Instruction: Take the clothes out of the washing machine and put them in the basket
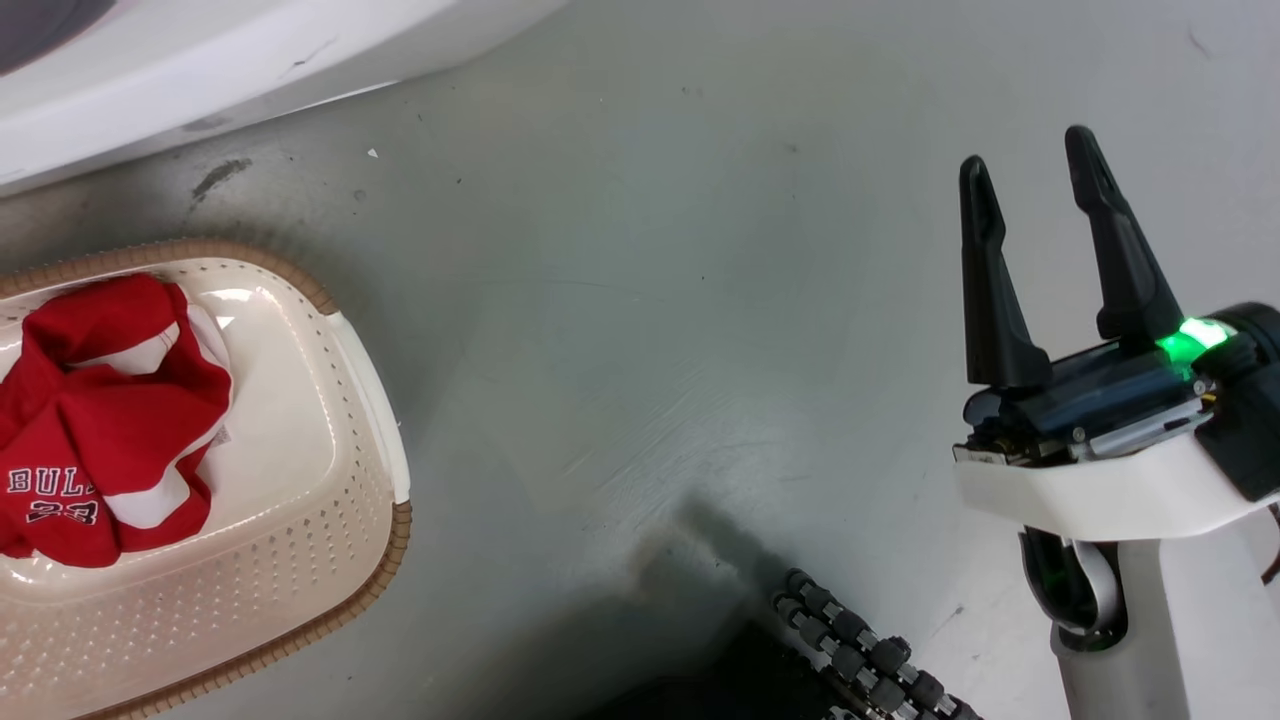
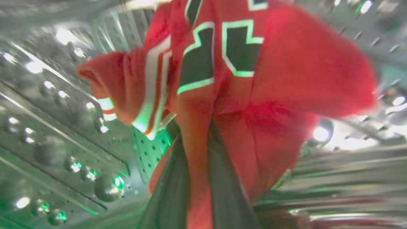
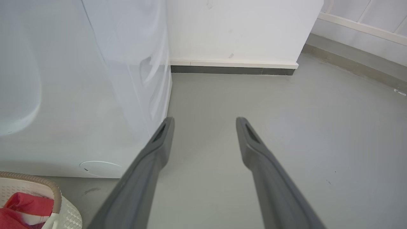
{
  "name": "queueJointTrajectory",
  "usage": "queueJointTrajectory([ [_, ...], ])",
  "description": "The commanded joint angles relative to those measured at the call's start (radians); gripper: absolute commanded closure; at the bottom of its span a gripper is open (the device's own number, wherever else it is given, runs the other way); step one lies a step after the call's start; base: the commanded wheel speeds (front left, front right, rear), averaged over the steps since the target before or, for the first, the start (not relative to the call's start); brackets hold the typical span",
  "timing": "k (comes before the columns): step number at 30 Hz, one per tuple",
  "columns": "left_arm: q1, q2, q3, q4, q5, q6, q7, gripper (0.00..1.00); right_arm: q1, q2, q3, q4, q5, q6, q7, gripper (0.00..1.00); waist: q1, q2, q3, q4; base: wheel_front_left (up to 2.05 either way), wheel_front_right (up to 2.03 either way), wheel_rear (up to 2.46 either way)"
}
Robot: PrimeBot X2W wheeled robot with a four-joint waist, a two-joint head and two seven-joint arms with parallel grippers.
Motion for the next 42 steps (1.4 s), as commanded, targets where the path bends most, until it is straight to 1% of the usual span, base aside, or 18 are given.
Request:
queueJointTrajectory([
  [1,-0.010,0.005,-0.002,-0.007,-0.005,-0.001,-0.020,1.00,-0.011,0.002,0.001,0.001,-0.006,-0.001,-0.002,0.00,-0.0001,0.0000,-0.005,0.000,0.00,0.00,0.00],
  [4,0.000,0.016,-0.009,-0.014,-0.015,-0.001,-0.090,1.00,-0.027,0.002,-0.009,0.002,-0.017,-0.001,-0.002,0.00,-0.0001,0.0000,-0.021,0.010,0.00,0.00,0.00],
  [12,0.085,0.007,-0.031,-0.008,-0.074,-0.001,-0.301,1.00,-0.020,0.002,-0.056,0.017,-0.076,-0.001,-0.002,0.00,-0.0001,0.0000,-0.102,0.080,0.00,0.00,0.00],
  [17,0.186,-0.010,-0.043,-0.007,-0.129,-0.001,-0.447,1.00,0.002,0.002,-0.080,0.030,-0.115,-0.001,-0.002,0.00,-0.0001,0.0000,-0.176,0.134,0.00,0.00,0.00],
  [23,0.349,-0.029,-0.068,-0.035,-0.195,-0.001,-0.603,1.00,0.029,0.002,-0.093,0.050,-0.165,-0.001,-0.002,0.00,-0.0001,0.0000,-0.274,0.200,0.00,0.00,0.00],
  [30,0.516,-0.063,-0.100,-0.061,-0.233,-0.001,-0.743,1.00,0.051,0.002,-0.110,0.070,-0.207,-0.001,-0.002,0.00,-0.0001,0.0000,-0.378,0.264,0.00,0.00,0.00],
  [36,0.644,-0.083,-0.113,-0.086,-0.226,0.006,-0.854,1.00,0.082,0.002,-0.121,0.086,-0.225,-0.001,-0.002,0.00,-0.0001,0.0000,-0.459,0.305,0.00,0.00,0.00],
  [39,0.700,-0.088,-0.108,-0.123,-0.217,0.020,-0.885,1.00,0.096,0.002,-0.127,0.096,-0.232,-0.001,-0.002,0.00,-0.0001,0.0000,-0.496,0.325,0.00,0.00,0.00],
  [42,0.763,-0.093,-0.099,-0.184,-0.202,0.046,-0.899,1.00,0.113,0.002,-0.129,0.103,-0.237,-0.001,-0.002,0.00,-0.0001,0.0000,-0.531,0.344,0.00,0.00,0.00],
])
